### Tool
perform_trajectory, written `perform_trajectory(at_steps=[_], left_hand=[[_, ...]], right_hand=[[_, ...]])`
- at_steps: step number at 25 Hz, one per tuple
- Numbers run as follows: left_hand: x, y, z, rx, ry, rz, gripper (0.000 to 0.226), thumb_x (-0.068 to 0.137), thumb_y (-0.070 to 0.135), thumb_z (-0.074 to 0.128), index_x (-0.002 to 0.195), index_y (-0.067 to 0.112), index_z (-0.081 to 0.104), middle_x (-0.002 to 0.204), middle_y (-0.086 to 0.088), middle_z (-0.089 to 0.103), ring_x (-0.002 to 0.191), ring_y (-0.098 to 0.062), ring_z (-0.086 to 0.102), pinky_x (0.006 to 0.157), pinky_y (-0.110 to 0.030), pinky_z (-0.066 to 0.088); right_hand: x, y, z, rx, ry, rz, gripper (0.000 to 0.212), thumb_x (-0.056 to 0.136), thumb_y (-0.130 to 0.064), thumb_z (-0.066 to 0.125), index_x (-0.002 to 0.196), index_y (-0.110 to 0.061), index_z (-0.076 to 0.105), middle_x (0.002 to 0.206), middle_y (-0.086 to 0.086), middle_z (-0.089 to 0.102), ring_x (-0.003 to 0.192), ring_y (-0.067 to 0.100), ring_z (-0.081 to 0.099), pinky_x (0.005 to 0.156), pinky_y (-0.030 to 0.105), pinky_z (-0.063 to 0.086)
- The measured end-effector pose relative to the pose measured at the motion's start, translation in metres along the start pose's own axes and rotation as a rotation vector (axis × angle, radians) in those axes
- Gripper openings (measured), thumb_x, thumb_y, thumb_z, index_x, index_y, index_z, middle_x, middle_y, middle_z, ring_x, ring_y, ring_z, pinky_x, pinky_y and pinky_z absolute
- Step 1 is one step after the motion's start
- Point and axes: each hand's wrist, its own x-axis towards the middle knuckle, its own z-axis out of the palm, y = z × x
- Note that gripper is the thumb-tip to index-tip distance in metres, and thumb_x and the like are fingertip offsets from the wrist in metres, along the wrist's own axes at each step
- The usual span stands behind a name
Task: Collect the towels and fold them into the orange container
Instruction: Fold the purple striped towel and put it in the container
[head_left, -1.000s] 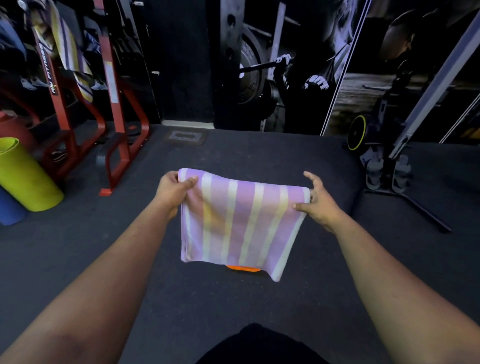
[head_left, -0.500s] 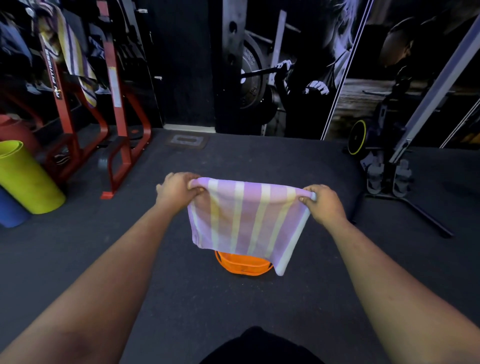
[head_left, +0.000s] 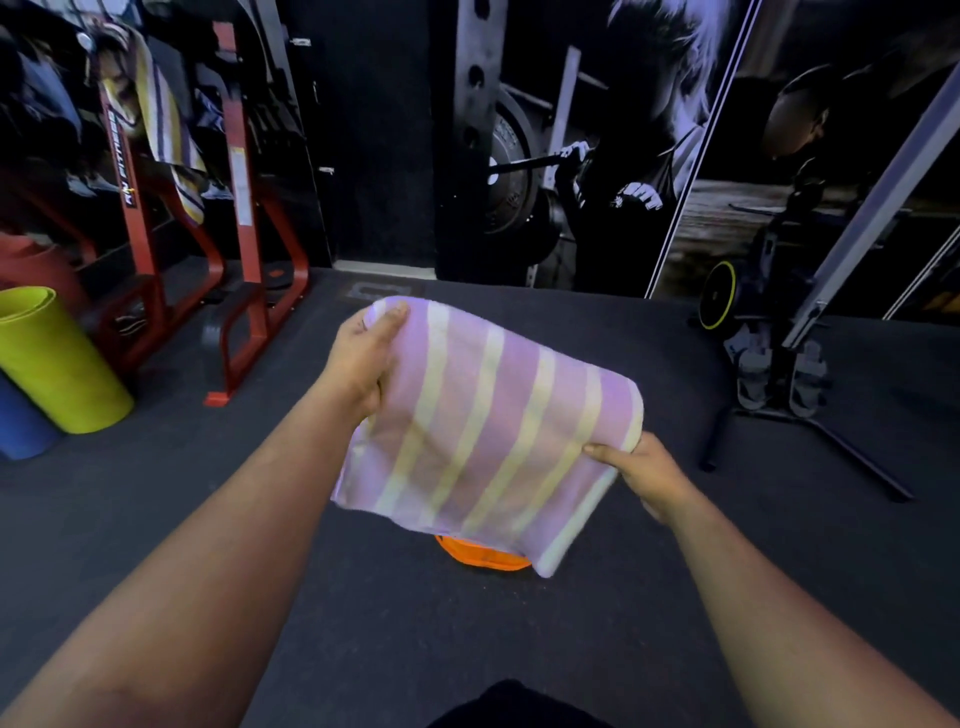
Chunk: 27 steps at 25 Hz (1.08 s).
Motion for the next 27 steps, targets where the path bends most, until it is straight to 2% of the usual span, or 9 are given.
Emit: perform_trajectory(at_steps=[3,6,10,13,15,19,24,26,27], left_hand=[[-0.001,-0.006,-0.032,-0.006,-0.203,-0.040,0.048,0.089,0.049,0.073,0.122,0.015,0.066,0.117,-0.007,0.074,0.106,-0.021,0.072,0.081,-0.035,0.060],[-0.032,-0.057,-0.075,0.319,-0.405,-0.275,0.089,0.048,0.060,0.096,0.118,0.012,0.072,0.116,-0.012,0.075,0.106,-0.028,0.073,0.081,-0.036,0.061],[-0.019,-0.079,-0.082,0.068,-0.116,-0.266,0.045,0.085,0.042,0.078,0.111,0.006,0.072,0.104,-0.014,0.077,0.090,-0.031,0.074,0.070,-0.035,0.060],[-0.012,-0.090,-0.099,0.258,-0.228,-0.267,0.047,0.083,0.043,0.080,0.115,0.010,0.069,0.107,-0.015,0.077,0.091,-0.031,0.073,0.070,-0.039,0.059],[-0.009,-0.107,-0.106,0.343,-0.196,-0.214,0.056,0.076,0.046,0.082,0.119,0.015,0.066,0.114,-0.012,0.075,0.103,-0.034,0.072,0.081,-0.044,0.058],[0.016,-0.117,-0.107,0.308,0.065,-0.195,0.056,0.088,0.046,0.075,0.134,0.029,0.049,0.138,0.001,0.055,0.123,-0.021,0.058,0.105,-0.040,0.049],[0.029,-0.127,-0.108,0.442,0.047,-0.159,0.026,0.099,0.030,0.065,0.122,0.019,0.063,0.124,0.001,0.064,0.117,-0.023,0.063,0.085,-0.025,0.051],[0.032,-0.130,-0.108,0.416,-0.110,-0.229,0.047,0.090,0.034,0.077,0.132,0.027,0.058,0.131,0.005,0.060,0.112,-0.014,0.065,0.083,-0.021,0.054],[0.038,-0.136,-0.111,0.457,-0.227,-0.262,0.069,0.079,0.036,0.087,0.138,0.034,0.053,0.138,0.008,0.054,0.116,-0.011,0.062,0.090,-0.027,0.056]], right_hand=[[0.010,-0.006,0.017,0.302,0.115,-0.002,0.036,0.087,-0.016,0.075,0.120,-0.003,0.067,0.110,0.017,0.075,0.101,0.030,0.072,0.090,0.043,0.060],[0.021,-0.010,0.021,0.273,0.188,0.014,0.020,0.094,-0.008,0.067,0.114,-0.006,0.068,0.107,0.018,0.075,0.098,0.032,0.073,0.088,0.045,0.059],[0.024,0.008,0.029,0.068,0.216,-0.006,0.025,0.094,-0.016,0.072,0.117,-0.009,0.066,0.110,0.011,0.076,0.105,0.030,0.072,0.094,0.049,0.057],[0.031,0.014,0.040,0.010,0.334,-0.033,0.025,0.092,-0.028,0.073,0.111,-0.018,0.061,0.107,0.008,0.074,0.101,0.030,0.072,0.090,0.048,0.058],[0.033,0.016,0.042,-0.013,0.388,0.007,0.029,0.095,-0.030,0.070,0.118,-0.019,0.055,0.115,0.008,0.069,0.099,0.027,0.069,0.087,0.041,0.057],[0.026,0.028,0.046,0.117,0.117,0.212,0.086,0.094,-0.004,0.069,0.159,-0.030,0.020,0.143,0.001,0.047,0.122,0.023,0.062,0.104,0.041,0.050],[0.035,0.046,0.061,-0.063,0.142,0.066,0.047,0.094,-0.004,0.068,0.123,-0.040,0.070,0.135,0.000,0.064,0.123,0.025,0.063,0.108,0.052,0.049],[0.040,0.050,0.064,-0.184,0.090,0.082,0.052,0.087,-0.014,0.080,0.131,-0.037,0.066,0.142,-0.006,0.056,0.127,0.017,0.057,0.112,0.043,0.045],[0.043,0.051,0.063,-0.315,0.051,0.099,0.071,0.080,-0.019,0.087,0.142,-0.035,0.056,0.146,-0.008,0.046,0.129,0.012,0.050,0.113,0.035,0.041]])
